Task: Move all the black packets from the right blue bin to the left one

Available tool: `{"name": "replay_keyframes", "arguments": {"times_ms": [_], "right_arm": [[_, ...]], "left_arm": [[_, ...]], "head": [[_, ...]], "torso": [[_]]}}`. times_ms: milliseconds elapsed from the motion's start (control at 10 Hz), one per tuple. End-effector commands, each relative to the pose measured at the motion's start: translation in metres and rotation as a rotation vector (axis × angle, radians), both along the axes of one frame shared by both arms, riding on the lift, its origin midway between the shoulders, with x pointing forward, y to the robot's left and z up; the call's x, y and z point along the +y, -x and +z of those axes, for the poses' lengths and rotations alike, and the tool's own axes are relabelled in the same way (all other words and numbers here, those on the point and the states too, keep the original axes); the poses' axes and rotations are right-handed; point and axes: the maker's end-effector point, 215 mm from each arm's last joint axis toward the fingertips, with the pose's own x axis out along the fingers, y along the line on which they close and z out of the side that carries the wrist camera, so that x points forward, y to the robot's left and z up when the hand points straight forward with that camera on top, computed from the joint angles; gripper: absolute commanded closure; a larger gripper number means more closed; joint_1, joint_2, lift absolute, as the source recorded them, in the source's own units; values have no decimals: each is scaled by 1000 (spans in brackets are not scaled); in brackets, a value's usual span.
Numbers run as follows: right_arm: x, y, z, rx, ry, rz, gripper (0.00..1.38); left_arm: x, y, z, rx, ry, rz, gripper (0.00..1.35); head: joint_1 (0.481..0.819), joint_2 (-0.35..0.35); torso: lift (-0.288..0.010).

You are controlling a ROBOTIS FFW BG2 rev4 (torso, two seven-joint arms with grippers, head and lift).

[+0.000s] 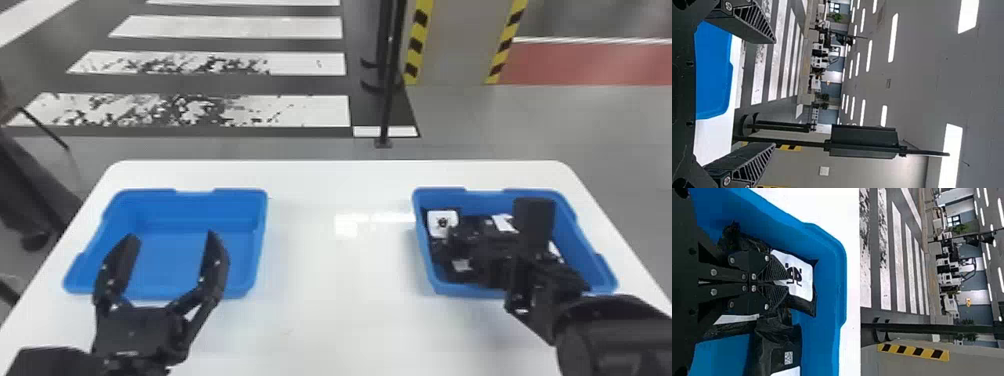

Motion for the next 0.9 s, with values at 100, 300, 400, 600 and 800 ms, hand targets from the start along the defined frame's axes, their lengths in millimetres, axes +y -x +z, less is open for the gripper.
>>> {"name": "replay_keyframes", "arguments": {"times_ms": [100,300,400,600,800], "right_arm": [[17,14,24,-47,-72,2,1213],[3,26,53,-114,-86,-35,1211],[-2,28,70,-149,-102,-47,1211],[-2,32,98,-196,-140,-48,1211],[26,43,124,-217,-265,22,1211]], "left_arm": [[1,1,4,-12,6,2,110],[1,1,2,-10,8,3,110],[0,1,2,-10,9,1,110],[-2,0,1,-7,10,-7,110],[-2,-2,-6,9,41,-12,110]], "head": [[695,10],[695,20],[695,17],[695,2],[695,3]], "torso": [[-140],[-140],[-140],[-140],[-140]]}}
